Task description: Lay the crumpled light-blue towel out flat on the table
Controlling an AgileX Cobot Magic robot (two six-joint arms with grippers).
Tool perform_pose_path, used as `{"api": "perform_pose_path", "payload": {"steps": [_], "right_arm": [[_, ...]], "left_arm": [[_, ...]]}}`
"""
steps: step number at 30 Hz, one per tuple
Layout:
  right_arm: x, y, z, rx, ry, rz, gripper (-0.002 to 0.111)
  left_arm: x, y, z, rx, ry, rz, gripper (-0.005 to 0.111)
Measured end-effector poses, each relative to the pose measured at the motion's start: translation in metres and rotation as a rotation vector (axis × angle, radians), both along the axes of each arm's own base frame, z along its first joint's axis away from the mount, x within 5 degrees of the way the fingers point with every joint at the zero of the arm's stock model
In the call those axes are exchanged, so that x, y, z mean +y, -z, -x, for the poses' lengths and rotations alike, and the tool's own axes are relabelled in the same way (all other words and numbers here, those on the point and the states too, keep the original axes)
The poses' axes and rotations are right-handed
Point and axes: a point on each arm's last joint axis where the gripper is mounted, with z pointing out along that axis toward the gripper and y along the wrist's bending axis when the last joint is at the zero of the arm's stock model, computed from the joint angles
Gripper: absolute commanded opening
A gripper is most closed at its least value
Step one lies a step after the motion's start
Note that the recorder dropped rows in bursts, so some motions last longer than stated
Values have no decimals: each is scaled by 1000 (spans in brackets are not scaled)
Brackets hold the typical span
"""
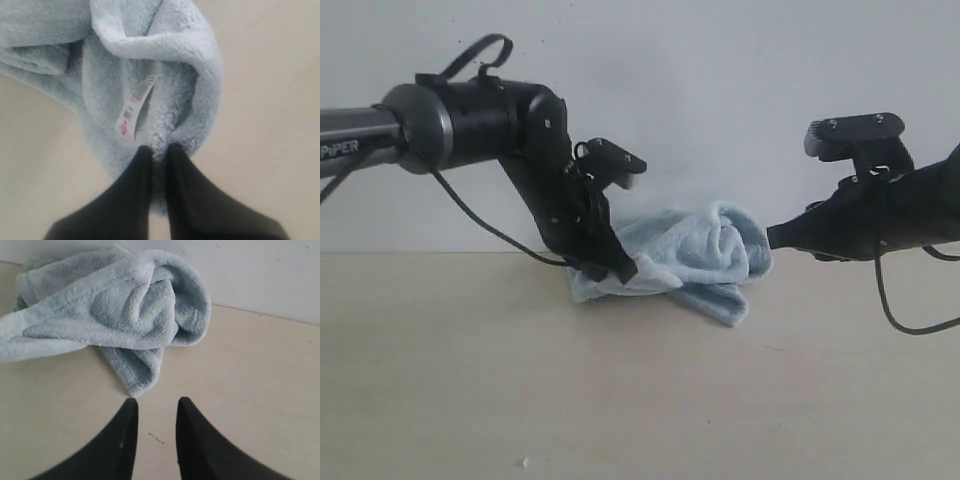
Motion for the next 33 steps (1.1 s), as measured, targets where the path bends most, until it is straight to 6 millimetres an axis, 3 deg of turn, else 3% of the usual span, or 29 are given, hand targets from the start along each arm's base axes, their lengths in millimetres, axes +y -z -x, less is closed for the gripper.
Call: {"api": "perform_pose_path", "payload": {"steps": [4,5,8,9,11,13,16,22,29,33], "right_arm": [[2,3,3,31,-56,34,27],[2,4,4,41,-66,38,27],[4,8,6,76,-94,43,27],[5,11,6,94,-107,49,32],[6,20,6,138,-133,58,52],[11,30,4,168,-137,50,60],[30,49,-2,198,-158,42,61],[73,82,-12,239,-199,33,61],[80,113,-19,304,-182,33,61],[86,113,-18,299,-193,35,61]], "left_arm": [[19,-65,12,-165,-64,-24,4],[30,-90,18,-225,-95,-21,4],[56,-132,33,-292,-154,11,4],[66,-142,34,-309,-178,22,4],[88,-155,35,-332,-240,33,4],[108,-160,34,-332,-294,26,4],[125,-159,32,-326,-340,19,4],[141,-161,25,-354,-380,26,4],[161,-162,20,-374,-426,26,4],[167,-163,18,-378,-441,25,4]]}}
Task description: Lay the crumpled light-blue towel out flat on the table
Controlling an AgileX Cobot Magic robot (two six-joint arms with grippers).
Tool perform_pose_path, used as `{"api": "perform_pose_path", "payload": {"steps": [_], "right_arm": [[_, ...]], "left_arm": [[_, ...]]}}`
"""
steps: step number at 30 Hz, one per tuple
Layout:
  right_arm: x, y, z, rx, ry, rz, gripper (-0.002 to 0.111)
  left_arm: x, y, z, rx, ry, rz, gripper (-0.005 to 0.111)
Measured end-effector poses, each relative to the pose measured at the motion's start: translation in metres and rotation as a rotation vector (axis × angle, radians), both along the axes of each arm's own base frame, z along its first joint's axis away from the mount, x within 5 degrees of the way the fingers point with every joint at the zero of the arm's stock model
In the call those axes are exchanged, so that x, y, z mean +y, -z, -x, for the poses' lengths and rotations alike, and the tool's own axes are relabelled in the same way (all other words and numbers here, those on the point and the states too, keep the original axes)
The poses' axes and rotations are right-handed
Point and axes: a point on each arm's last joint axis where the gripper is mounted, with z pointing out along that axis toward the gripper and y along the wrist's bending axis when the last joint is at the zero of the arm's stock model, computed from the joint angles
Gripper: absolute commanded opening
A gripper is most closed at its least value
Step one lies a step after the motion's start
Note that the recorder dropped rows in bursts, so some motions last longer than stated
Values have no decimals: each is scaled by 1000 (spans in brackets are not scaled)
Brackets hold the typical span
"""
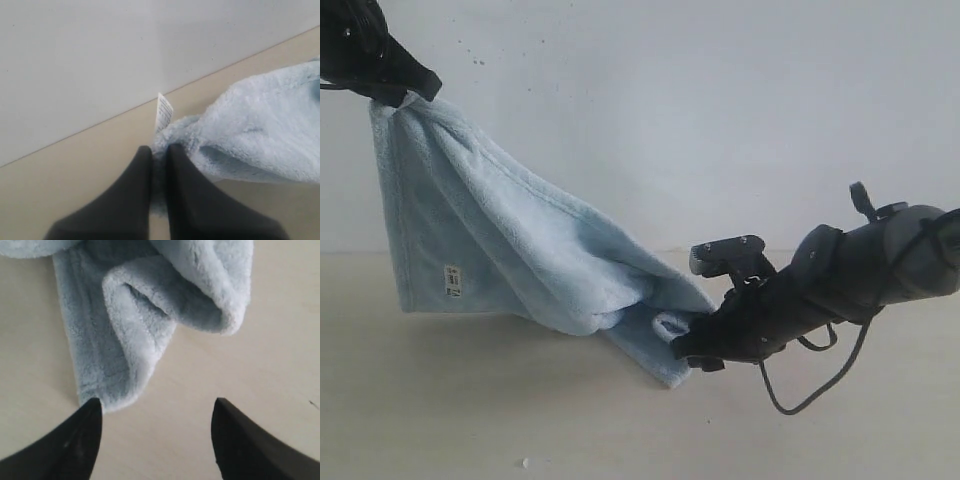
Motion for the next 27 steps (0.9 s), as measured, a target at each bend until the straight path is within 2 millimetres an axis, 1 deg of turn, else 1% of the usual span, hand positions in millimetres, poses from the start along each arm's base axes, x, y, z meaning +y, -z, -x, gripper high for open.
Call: {"api": "perform_pose_path", "payload": {"steps": [5,9,18,27], "right_arm": [[20,-9,0,-56,-39,-9,60],[31,-5,-2,-58,-58,-11,55],[31,18,-3,-11,-57,10,55],[31,22,-5,-13,-37,7,55]], "left_arm": [[0,0,0,-2,0,0,4],[0,0,0,-4,0,1,4],[0,-1,-1,-12,2,2,4],[0,-1,-1,-20,4,3,4]]}}
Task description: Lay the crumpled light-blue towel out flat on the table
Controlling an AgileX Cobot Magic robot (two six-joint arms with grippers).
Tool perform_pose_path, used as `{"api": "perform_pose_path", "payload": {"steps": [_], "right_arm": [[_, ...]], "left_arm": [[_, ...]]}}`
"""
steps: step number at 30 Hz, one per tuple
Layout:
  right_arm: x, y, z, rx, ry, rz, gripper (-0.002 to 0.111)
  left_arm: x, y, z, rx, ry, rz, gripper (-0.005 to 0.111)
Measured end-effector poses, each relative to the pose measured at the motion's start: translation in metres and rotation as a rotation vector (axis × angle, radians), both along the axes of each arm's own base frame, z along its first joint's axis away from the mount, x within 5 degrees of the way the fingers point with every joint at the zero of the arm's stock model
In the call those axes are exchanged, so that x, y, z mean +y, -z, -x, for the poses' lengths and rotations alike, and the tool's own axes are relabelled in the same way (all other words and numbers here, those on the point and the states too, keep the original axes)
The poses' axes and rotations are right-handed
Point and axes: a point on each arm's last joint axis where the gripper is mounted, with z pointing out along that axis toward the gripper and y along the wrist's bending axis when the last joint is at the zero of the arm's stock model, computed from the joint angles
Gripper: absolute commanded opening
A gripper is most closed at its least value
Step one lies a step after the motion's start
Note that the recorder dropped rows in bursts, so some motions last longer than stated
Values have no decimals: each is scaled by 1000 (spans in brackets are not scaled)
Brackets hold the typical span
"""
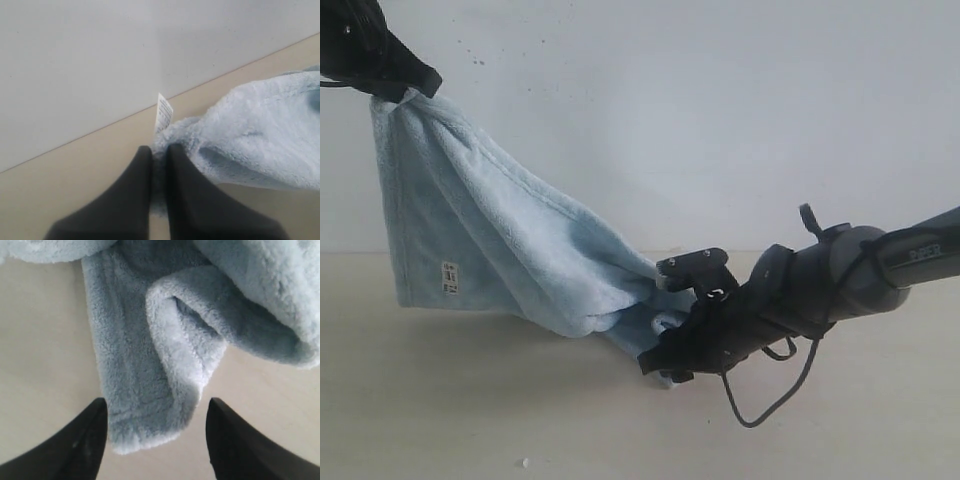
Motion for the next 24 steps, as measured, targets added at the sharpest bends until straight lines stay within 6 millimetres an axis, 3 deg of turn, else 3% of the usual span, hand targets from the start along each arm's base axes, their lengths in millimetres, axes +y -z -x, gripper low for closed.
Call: {"api": "perform_pose_path", "payload": {"steps": [9,11,18,24], "right_arm": [[13,10,-3,8,-2,-8,54],[17,13,-1,8,-1,-8,47],[19,14,-2,4,17,-18,0],[15,14,-4,22,47,-33,0]], "left_arm": [[0,0,0,0,0,0,4],[0,0,0,0,0,0,4],[0,0,0,0,0,0,4],[0,0,0,0,0,0,4]]}}
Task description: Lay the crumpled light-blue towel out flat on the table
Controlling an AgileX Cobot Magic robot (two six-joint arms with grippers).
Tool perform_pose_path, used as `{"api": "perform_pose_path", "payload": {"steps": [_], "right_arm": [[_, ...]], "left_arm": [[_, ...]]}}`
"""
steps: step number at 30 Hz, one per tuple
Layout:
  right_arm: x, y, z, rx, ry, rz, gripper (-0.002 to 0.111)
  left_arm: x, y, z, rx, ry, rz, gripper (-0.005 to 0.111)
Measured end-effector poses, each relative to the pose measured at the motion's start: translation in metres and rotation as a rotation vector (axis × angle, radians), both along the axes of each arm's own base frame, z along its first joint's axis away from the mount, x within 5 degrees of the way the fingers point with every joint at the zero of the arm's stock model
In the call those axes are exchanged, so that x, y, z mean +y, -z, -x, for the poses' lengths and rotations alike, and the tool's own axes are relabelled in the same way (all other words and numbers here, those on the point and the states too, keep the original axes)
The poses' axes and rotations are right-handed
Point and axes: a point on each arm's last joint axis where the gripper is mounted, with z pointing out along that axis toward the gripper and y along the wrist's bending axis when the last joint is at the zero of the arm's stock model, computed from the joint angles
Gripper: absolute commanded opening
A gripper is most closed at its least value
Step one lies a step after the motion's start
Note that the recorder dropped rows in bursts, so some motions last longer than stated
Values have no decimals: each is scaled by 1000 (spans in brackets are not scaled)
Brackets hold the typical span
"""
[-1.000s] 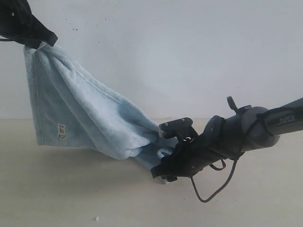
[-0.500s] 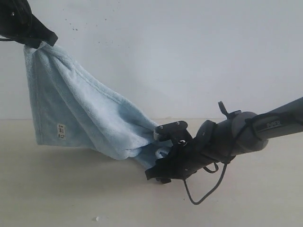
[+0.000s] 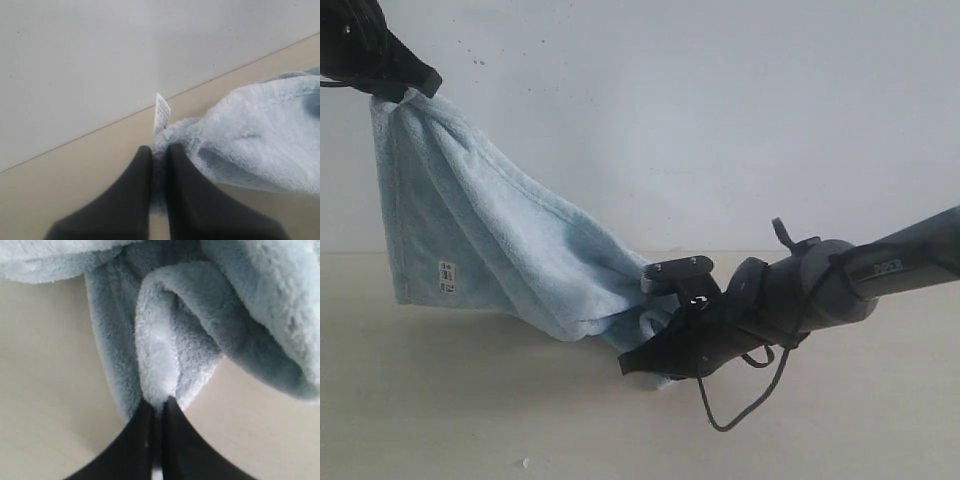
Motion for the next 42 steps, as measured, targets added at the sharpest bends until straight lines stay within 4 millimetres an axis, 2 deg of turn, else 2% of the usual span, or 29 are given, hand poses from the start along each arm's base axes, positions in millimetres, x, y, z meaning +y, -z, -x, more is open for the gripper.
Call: {"api": "perform_pose_path", "payload": {"steps": [4,6,10,12,13,14,15,17,20,21,23,24,25,29,31,32,38,42], "right_arm": [[-25,-8,-8,52,25,0,0],[-49,-16,-15,62,43,26,0],[-95,-45,-25,22,60,103,0],[-111,-61,-26,-3,64,133,0],[-126,-78,-26,-34,62,166,0],[-131,-87,-25,-55,59,183,0],[-139,-106,-21,-92,53,216,0],[-149,-132,-12,-129,40,300,0],[-158,-159,-1,-175,73,374,0],[-162,-170,3,-197,87,403,0],[-176,-213,23,-287,160,484,0],[-179,-221,28,-301,175,501,0],[-187,-239,41,-324,217,541,0],[-201,-277,76,-360,299,583,0],[-205,-292,91,-389,322,579,0],[-209,-306,106,-414,347,571,0],[-223,-338,162,-431,434,557,0],[-229,-334,189,-428,447,559,0]], "left_arm": [[1,0,0,2,-4,0,4],[3,0,0,2,-8,0,4],[8,0,-1,4,-20,-1,4],[10,0,-1,4,-25,-1,4],[11,0,-2,4,-29,-1,4],[11,-1,-1,1,-29,0,4],[12,-3,0,-3,-29,1,4],[13,-9,7,-12,-30,5,4],[15,-24,20,-40,-31,11,4],[16,-30,26,-54,-31,13,4],[21,-57,50,-110,-39,29,4],[23,-63,57,-120,-44,26,4],[27,-72,68,-146,-63,20,4],[43,-82,106,-183,-132,-48,4],[50,-80,123,-186,-162,-78,4],[55,-81,141,-203,-179,-89,4],[69,-71,205,-246,-197,-104,4],[76,-64,234,-270,-213,-118,4]]}}
